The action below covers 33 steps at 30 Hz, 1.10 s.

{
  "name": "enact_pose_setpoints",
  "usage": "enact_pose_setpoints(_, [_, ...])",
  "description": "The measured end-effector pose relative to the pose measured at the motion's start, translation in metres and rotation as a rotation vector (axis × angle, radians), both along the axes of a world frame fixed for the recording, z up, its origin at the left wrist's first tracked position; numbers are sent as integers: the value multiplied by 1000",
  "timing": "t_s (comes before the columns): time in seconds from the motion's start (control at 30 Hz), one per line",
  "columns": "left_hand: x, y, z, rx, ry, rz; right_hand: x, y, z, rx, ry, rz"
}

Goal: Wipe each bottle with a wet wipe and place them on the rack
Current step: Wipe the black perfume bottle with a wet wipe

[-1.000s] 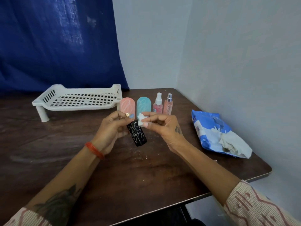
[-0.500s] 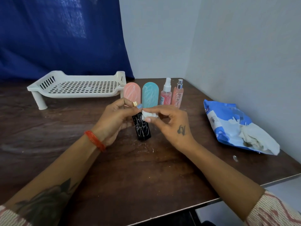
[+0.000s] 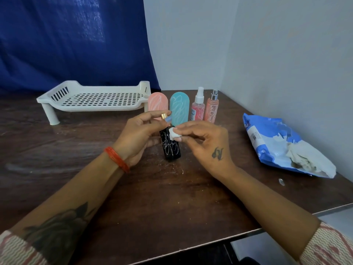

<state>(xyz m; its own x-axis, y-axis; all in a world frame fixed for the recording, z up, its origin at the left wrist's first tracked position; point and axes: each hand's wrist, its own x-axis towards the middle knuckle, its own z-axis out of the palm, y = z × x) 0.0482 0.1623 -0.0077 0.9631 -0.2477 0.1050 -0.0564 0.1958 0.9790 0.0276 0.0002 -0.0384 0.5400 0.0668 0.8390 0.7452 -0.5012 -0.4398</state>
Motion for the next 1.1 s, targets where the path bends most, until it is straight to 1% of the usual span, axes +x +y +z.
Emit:
enact_pose_setpoints(0.17, [0, 0, 0, -22, 26, -22, 2, 6, 2, 37, -67, -87])
enact_pose_setpoints(0.23, [0, 0, 0, -33, 34, -29, 2, 8, 2, 38, -97, -76])
enact_pose_setpoints(0.33, [0, 0, 0, -43, 47, -28, 0, 7, -1, -24, -142, -46])
enact_pose_setpoints(0.43, [-1, 0, 1, -35, 48, -32, 0, 1, -4, -48, -145, -65])
enact_pose_setpoints(0.57, [-2, 0, 2, -26, 40, -30, 2, 5, 0, -6, -129, -103])
enact_pose_setpoints(0.63, [-3, 0, 2, -25, 27, -25, 1, 8, 1, -1, -152, -97])
enact_pose_setpoints(0.8, [-4, -1, 3, -19, 29, -14, -2, 5, -2, -122, -218, -74])
enact_pose_setpoints(0.87, [-3, 0, 3, -19, 36, -14, -1, 3, -3, -133, -209, -88])
enact_pose_setpoints(1.0, [-2, 1, 2, -14, 35, -12, 3, 2, -3, -63, -134, -124])
enact_pose_setpoints(1.1, [-2, 0, 2, -19, 33, -12, 3, 6, -1, -49, -151, -108])
